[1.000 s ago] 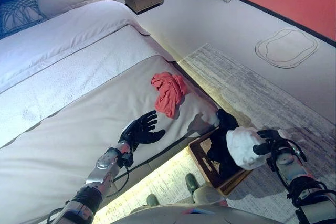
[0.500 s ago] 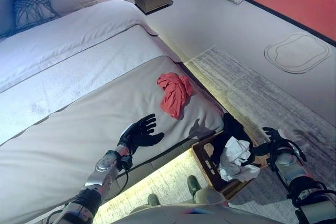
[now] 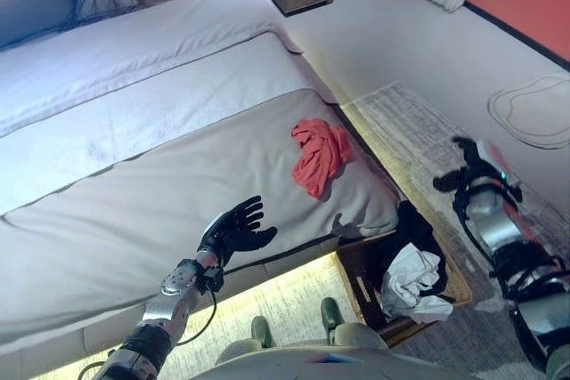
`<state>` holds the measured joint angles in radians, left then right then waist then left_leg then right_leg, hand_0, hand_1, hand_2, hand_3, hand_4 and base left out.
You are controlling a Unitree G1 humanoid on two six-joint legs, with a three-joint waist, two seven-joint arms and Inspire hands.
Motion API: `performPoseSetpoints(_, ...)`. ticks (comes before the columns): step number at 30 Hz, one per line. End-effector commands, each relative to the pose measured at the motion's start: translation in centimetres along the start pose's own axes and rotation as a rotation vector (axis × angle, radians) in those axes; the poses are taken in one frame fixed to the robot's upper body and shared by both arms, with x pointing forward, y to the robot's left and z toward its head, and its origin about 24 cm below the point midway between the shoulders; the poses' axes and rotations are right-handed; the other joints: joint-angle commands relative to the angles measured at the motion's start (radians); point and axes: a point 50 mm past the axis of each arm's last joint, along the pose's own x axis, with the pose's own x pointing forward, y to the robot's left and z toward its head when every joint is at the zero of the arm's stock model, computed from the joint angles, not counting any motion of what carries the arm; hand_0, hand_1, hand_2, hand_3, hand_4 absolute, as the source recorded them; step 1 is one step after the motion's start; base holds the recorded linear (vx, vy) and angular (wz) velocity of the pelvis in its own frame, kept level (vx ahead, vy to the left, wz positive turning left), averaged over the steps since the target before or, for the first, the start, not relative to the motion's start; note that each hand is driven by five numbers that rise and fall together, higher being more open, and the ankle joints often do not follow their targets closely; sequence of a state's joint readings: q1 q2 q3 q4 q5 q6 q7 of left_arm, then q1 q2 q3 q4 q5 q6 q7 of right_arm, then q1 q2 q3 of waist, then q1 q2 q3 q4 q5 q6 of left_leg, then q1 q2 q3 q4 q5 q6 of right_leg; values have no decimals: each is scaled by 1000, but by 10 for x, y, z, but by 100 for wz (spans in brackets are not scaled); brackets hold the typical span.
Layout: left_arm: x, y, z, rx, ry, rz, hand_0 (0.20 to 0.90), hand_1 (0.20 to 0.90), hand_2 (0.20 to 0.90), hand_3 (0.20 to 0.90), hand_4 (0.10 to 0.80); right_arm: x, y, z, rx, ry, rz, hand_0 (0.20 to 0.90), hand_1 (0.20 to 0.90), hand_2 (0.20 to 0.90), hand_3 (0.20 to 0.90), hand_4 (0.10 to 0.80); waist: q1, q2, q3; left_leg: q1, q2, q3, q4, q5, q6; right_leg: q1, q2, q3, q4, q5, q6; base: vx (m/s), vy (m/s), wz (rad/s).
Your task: Pick up the clothes from the bed and place them into the basket
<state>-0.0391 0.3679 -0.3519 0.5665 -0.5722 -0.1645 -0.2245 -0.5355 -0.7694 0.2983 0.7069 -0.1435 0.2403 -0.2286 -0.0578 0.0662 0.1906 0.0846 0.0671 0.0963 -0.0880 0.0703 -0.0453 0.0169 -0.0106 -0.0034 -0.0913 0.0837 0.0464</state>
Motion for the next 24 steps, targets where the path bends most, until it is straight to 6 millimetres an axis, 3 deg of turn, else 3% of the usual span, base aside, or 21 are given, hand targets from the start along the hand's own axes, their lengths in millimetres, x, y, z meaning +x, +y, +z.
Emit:
performPoseSetpoints(1,6,4,65,45,-289,-49,900,900,900,900,800,19,-82,52,-27,-147,-248,900,900,900,900,800,44,-41,47,-97,7,-76,171,-151,4,-102,-74,-51,285,-172,-5,-130,9,23)
performPoseSetpoints(9,10,-20,102,19,-451,-170,900,900,900,900,800,23,-157,86,-17,-165,-424,900,900,900,900,800,93,53,232,-343,-70,-135,379,-160,12,-308,-103,-99,496,-238,-61,-149,27,23)
performPoseSetpoints(19,7,-26,112,12,-466,-161,900,900,900,900,800,24,-177,113,30,-179,-427,900,900,900,900,800,142,96,329,-528,-122,-162,552,-183,34,-476,-112,-117,711,-315,-105,-42,-37,21)
performPoseSetpoints(24,2,-24,112,8,-456,-150,900,900,900,900,800,25,-179,118,42,-173,-428,900,900,900,900,800,171,102,329,-642,-139,-170,643,-203,50,-578,-114,-121,819,-348,-118,-9,-69,20)
